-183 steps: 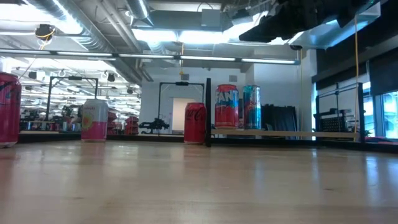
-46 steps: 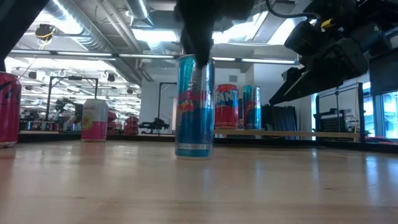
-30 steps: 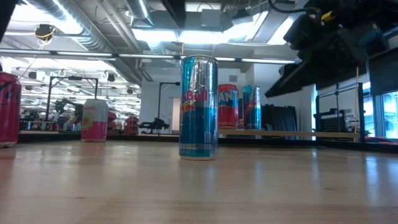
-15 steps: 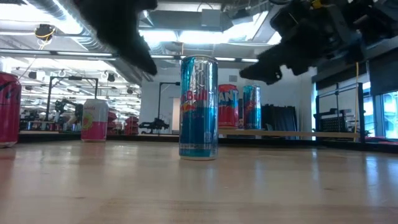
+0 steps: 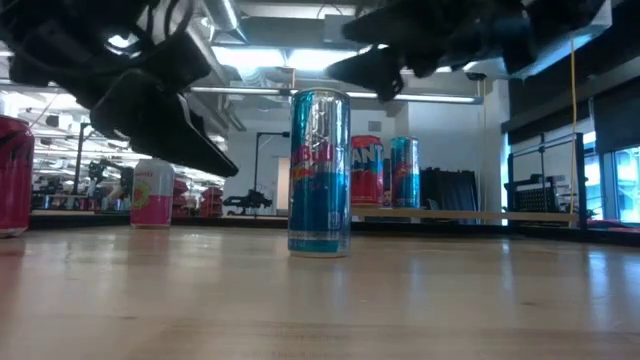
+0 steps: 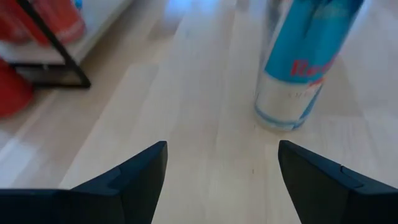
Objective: Place canned beverage on shelf
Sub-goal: Put the blue soda can on the shelf aligned with the other blue soda can
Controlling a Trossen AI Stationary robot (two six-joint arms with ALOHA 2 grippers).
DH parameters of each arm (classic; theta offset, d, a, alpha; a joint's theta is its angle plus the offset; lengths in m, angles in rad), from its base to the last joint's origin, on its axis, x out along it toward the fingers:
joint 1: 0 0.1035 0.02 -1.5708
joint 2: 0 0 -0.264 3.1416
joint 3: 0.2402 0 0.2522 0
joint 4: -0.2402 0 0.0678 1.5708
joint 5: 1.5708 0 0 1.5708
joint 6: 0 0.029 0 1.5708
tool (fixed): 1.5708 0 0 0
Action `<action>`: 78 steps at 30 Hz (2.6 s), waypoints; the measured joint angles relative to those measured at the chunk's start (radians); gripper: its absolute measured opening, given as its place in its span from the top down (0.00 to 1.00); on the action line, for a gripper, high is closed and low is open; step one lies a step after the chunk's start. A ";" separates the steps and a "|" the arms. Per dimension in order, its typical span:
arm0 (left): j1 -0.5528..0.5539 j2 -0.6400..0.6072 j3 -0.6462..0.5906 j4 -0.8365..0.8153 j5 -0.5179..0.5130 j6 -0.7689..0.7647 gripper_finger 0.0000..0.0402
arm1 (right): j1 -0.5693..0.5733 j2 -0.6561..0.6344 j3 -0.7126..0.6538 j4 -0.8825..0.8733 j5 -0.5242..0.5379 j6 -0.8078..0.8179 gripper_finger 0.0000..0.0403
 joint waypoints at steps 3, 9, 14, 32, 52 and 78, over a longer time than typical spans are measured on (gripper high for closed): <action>0.000 0.000 -0.038 0.115 0.000 0.034 0.29 | 0.003 0.062 0.035 -0.002 0.021 -0.001 0.25; 0.000 -0.001 -0.046 0.134 0.012 0.037 0.29 | 0.003 0.128 0.087 -0.009 0.038 -0.001 0.25; 0.000 -0.001 -0.046 0.148 0.014 0.038 0.29 | 0.003 0.128 0.093 -0.021 0.019 -0.002 0.25; 0.000 0.000 -0.046 0.153 0.034 0.056 0.29 | 0.003 0.128 0.093 -0.064 0.013 -0.009 0.25; 0.000 0.000 -0.046 0.152 0.034 0.056 0.29 | 0.002 0.185 0.094 -0.002 -0.007 -0.004 0.25; 0.000 0.000 -0.046 0.152 0.034 0.056 0.29 | 0.005 0.114 0.091 -0.031 -0.003 -0.020 0.02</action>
